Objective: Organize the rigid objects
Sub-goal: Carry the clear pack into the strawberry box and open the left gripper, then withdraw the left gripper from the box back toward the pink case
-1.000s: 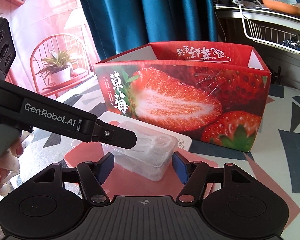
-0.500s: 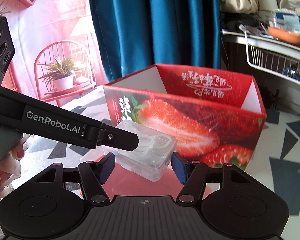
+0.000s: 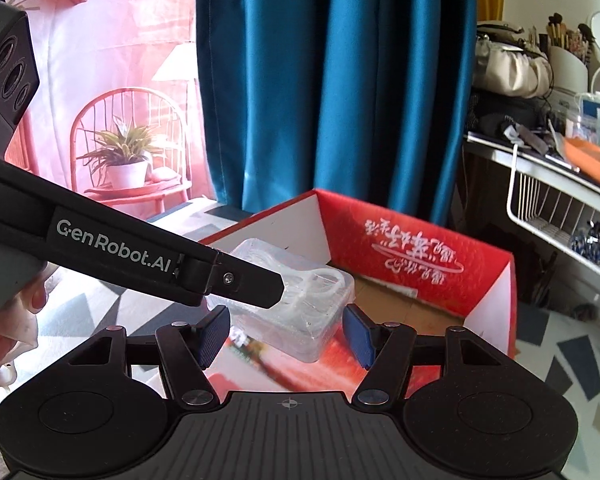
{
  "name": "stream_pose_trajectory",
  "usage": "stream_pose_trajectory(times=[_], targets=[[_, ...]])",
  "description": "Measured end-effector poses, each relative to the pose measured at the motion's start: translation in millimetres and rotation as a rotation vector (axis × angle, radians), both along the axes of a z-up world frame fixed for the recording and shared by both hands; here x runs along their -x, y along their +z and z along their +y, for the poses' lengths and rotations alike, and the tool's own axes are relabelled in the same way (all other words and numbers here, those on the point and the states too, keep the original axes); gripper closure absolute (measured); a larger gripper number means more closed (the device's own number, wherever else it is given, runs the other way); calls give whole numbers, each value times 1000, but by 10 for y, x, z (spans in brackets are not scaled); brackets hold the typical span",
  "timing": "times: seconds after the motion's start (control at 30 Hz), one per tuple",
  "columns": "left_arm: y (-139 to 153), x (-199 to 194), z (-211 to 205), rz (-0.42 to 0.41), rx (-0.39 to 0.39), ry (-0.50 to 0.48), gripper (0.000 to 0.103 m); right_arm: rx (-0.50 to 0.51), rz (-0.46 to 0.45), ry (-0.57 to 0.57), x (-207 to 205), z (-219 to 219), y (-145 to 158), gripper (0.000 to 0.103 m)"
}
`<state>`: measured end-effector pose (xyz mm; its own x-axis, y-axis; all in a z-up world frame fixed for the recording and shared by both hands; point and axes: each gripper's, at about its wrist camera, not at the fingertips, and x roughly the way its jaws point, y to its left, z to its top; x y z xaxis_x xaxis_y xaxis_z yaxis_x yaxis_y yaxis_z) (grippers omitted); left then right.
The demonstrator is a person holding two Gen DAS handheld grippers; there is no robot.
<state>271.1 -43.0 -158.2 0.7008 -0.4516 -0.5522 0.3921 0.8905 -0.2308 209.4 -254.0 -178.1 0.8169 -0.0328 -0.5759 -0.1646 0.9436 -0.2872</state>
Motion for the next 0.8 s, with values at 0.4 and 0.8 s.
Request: stream_pose_trajectory(times=[0.4, 0.8], targets=[[-152, -851, -143, 56, 18, -15, 55, 13, 90, -46, -897, -458, 40, 44], [-440, -1329, -68, 142, 74, 29, 59, 29, 238, -91, -1557, -738, -216, 53]])
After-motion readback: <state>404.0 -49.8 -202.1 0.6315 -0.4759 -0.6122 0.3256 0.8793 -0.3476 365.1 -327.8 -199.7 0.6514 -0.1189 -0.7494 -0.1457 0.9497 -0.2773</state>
